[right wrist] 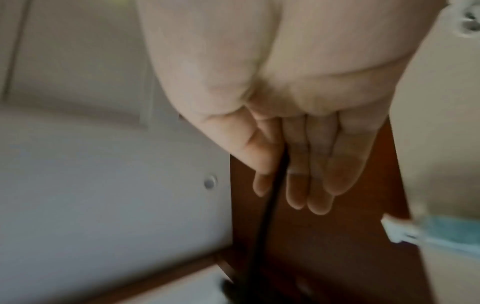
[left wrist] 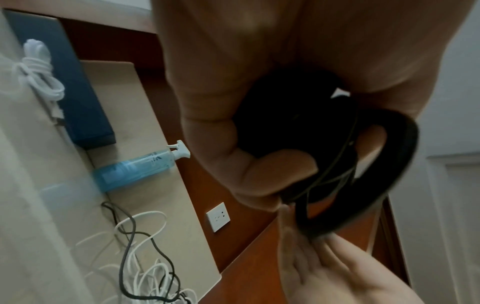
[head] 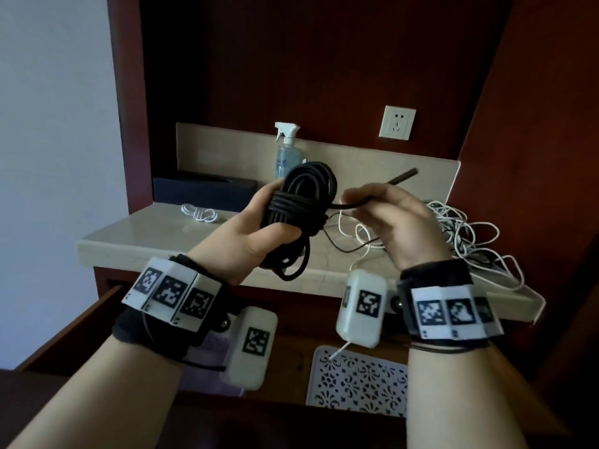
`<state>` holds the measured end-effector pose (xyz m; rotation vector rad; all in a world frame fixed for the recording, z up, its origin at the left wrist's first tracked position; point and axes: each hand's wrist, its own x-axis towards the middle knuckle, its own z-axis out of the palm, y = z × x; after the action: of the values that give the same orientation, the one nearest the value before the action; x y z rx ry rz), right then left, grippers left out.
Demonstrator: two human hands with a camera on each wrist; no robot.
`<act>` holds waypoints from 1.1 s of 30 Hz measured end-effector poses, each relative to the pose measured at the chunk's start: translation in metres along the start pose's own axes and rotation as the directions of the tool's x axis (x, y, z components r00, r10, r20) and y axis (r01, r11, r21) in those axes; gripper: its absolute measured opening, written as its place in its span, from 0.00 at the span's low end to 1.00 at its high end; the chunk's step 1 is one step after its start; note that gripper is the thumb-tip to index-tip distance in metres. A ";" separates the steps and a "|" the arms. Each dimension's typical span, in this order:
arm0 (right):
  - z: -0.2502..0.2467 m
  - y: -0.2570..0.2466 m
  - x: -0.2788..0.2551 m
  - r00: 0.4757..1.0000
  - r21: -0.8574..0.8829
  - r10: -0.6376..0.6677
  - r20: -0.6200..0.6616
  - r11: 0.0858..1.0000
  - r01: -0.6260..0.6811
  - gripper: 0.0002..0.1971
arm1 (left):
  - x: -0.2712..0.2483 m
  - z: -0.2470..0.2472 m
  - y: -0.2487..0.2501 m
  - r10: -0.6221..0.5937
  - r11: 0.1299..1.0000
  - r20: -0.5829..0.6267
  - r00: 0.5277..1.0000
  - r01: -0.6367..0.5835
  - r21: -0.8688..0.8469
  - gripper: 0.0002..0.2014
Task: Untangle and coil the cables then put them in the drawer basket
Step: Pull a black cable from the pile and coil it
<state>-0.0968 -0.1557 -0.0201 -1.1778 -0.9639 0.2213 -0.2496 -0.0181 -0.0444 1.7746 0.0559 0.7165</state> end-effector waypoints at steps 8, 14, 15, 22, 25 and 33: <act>0.004 -0.011 -0.025 0.987 0.595 0.115 -0.108 0.803 -0.029 0.15 | -0.015 0.015 -0.007 -0.059 0.963 0.001 0.998 0.056 0.264 0.32; 0.007 0.001 -0.037 0.997 -0.504 -0.077 -0.013 0.861 0.060 0.13 | -0.017 0.025 -0.007 -0.123 0.927 -0.129 0.984 0.161 0.340 0.30; 0.007 0.003 -0.038 0.993 -0.604 -0.120 0.000 0.791 0.096 0.14 | -0.017 0.026 -0.007 -0.134 0.919 -0.140 0.981 0.176 0.353 0.30; 0.010 -0.006 -0.047 0.966 -0.773 -0.253 0.048 0.603 0.197 0.14 | -0.016 0.033 -0.012 -0.234 0.911 -0.211 0.949 0.290 0.292 0.27; 0.011 -0.007 -0.049 0.966 -0.798 -0.257 0.018 0.579 0.169 0.10 | -0.017 0.034 -0.011 -0.190 0.911 -0.241 0.952 0.262 0.319 0.29; 0.019 -0.014 -0.055 0.957 -0.823 -0.285 0.061 0.528 0.209 0.08 | -0.023 0.033 -0.007 -0.105 0.936 -0.242 0.965 0.178 0.304 0.34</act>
<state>-0.1477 -0.1822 -0.0359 -1.8652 -1.1905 -0.6005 -0.2497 -0.0529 -0.0653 1.9691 0.4745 0.8335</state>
